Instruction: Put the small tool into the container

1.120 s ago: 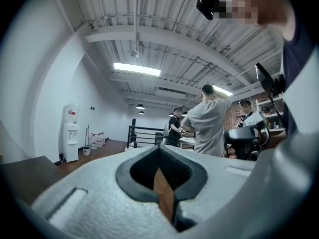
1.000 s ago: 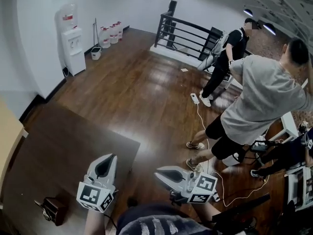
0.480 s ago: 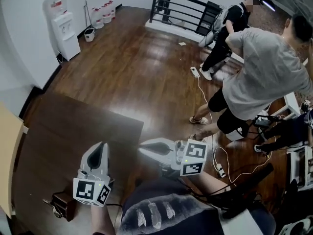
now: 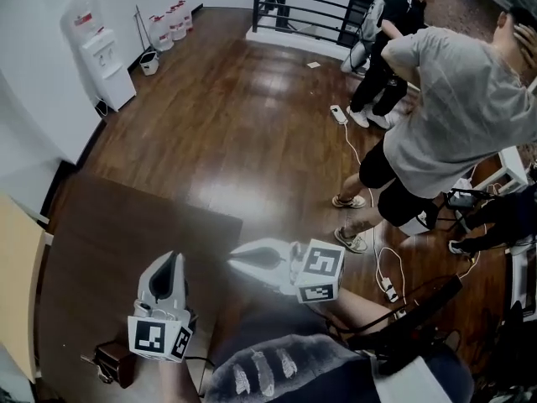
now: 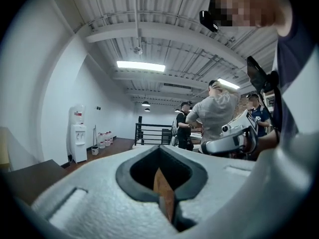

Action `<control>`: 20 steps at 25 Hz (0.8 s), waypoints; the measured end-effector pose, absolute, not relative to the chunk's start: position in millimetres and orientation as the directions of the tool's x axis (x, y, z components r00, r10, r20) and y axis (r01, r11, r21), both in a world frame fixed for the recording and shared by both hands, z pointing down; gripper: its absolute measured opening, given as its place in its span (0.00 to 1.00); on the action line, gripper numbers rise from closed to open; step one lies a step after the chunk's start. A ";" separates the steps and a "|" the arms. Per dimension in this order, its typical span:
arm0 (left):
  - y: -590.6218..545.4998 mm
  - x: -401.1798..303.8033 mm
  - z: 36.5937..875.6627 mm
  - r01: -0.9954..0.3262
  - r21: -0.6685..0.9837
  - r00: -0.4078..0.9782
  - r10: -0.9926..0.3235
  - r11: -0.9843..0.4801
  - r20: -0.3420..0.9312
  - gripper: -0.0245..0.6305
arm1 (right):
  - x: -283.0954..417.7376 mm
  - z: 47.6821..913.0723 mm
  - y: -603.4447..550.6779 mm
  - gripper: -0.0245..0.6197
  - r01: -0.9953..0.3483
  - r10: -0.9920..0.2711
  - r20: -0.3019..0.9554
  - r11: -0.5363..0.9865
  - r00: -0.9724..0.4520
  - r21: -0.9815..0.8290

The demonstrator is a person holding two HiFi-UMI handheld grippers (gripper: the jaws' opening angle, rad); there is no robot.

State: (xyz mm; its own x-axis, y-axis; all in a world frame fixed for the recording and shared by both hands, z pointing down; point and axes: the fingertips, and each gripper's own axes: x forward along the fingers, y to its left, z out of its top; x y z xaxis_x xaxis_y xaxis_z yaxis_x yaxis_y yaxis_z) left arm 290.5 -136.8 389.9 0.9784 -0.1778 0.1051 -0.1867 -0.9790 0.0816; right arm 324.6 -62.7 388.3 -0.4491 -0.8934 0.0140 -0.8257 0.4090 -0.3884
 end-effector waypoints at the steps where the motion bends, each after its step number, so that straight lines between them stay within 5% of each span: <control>1: -133.8 300.3 389.4 -0.179 0.075 0.978 -0.170 -0.981 0.118 0.04 | 334.1 390.9 -59.4 0.04 -0.836 -0.897 0.031 0.397 -0.441 -0.379; 20: -81.0 458.7 393.7 -0.085 0.020 0.970 -0.078 -0.996 0.231 0.04 | 495.5 414.2 -6.4 0.04 -0.842 -0.938 0.026 0.297 -0.345 -0.449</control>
State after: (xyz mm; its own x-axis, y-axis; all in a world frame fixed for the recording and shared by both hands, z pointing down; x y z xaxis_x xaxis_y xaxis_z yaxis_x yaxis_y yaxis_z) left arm 458.7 -81.0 393.7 0.9698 -0.0781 0.2309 -0.0849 -0.9962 0.0195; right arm 495.5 -6.4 414.2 -0.3450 -0.9382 0.0263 -0.8425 0.2972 -0.4494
